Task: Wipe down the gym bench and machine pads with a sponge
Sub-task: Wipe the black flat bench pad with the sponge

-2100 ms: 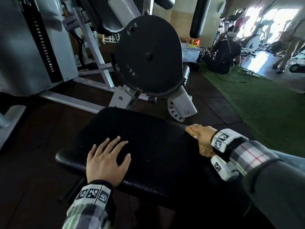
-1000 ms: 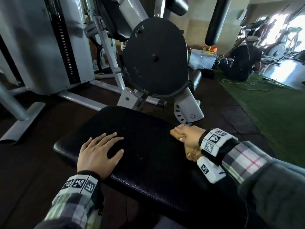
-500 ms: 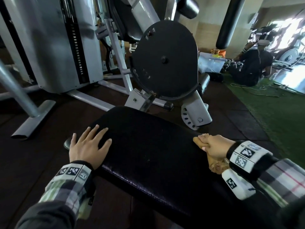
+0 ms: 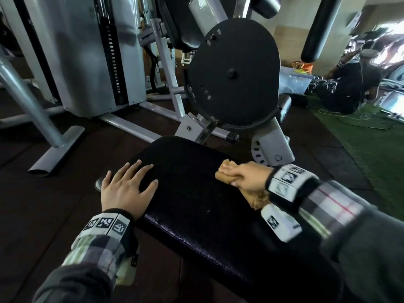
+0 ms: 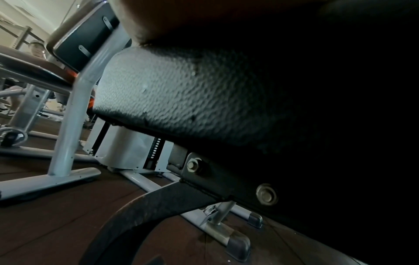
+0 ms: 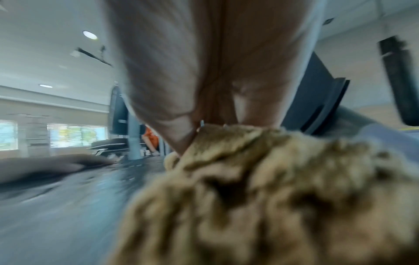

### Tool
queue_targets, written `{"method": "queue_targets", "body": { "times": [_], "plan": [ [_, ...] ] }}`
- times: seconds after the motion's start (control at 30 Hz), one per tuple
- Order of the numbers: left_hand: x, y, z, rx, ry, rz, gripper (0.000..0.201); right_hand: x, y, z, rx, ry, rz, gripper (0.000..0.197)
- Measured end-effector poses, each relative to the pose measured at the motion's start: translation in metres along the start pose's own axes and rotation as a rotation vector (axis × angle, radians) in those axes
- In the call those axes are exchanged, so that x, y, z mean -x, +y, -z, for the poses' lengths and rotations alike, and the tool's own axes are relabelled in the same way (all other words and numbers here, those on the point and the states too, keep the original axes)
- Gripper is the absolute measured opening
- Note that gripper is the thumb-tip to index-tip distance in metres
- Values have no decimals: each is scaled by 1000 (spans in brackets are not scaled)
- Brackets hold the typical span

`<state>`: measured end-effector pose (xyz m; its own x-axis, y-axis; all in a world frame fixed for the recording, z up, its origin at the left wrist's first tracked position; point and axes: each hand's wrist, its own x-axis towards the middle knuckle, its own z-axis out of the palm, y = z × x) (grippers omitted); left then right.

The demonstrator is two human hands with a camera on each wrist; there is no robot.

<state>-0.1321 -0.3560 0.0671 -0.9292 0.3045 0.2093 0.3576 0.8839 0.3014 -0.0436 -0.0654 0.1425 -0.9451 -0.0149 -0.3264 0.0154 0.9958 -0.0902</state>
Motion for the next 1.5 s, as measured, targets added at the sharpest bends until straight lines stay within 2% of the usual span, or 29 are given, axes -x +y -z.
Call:
{"method": "queue_targets", "body": {
  "times": [0.1, 0.23, 0.37, 0.53, 0.63, 0.73, 0.8, 0.9, 0.97, 1.03, 1.13, 1.23, 1.33, 1.4, 1.5],
  "plan": [
    [1, -1, 0, 3, 5, -8, 53, 31, 14, -11, -66, -9, 82, 59],
    [0, 1, 0, 5, 12, -2, 52, 45, 44, -4, -77, -25, -90, 58],
    [0, 0, 0, -3, 10, 2, 52, 19, 39, 14, 27, -8, -213, 56],
    [1, -1, 0, 1, 11, 1, 67, -10, 6, 16, 122, 8, -110, 54],
    [1, -1, -1, 2, 11, 6, 67, 0, -4, 4, 70, -8, 4, 53],
    [0, -2, -2, 3, 11, 0, 69, 23, 7, -11, -57, -22, 100, 56],
    [0, -2, -3, -4, 14, -3, 70, 35, 21, -15, -95, -7, 68, 58],
    [-1, -2, -3, -6, 19, 2, 69, 37, 34, -7, -48, -14, -89, 59],
    [-1, -2, -3, -5, 21, 0, 69, 29, 31, 2, -20, -42, -182, 57],
    [-1, -2, -3, 3, 28, -8, 73, 15, 22, 11, 3, -38, -211, 50],
    [0, -3, -3, 8, 31, -13, 76, -2, 2, 18, 44, -16, -173, 44],
    [0, -2, -2, 6, 30, -8, 76, -8, -11, 9, 59, -40, -25, 57],
    [1, -2, -2, 3, 26, -13, 76, 10, -9, -10, -16, -55, 83, 59],
    [1, -3, -2, 4, 26, -16, 76, 27, 1, -19, -81, -23, 91, 59],
    [-1, -3, -2, 4, 25, -15, 73, 42, 19, -22, -88, 23, -19, 59]
  ]
}}
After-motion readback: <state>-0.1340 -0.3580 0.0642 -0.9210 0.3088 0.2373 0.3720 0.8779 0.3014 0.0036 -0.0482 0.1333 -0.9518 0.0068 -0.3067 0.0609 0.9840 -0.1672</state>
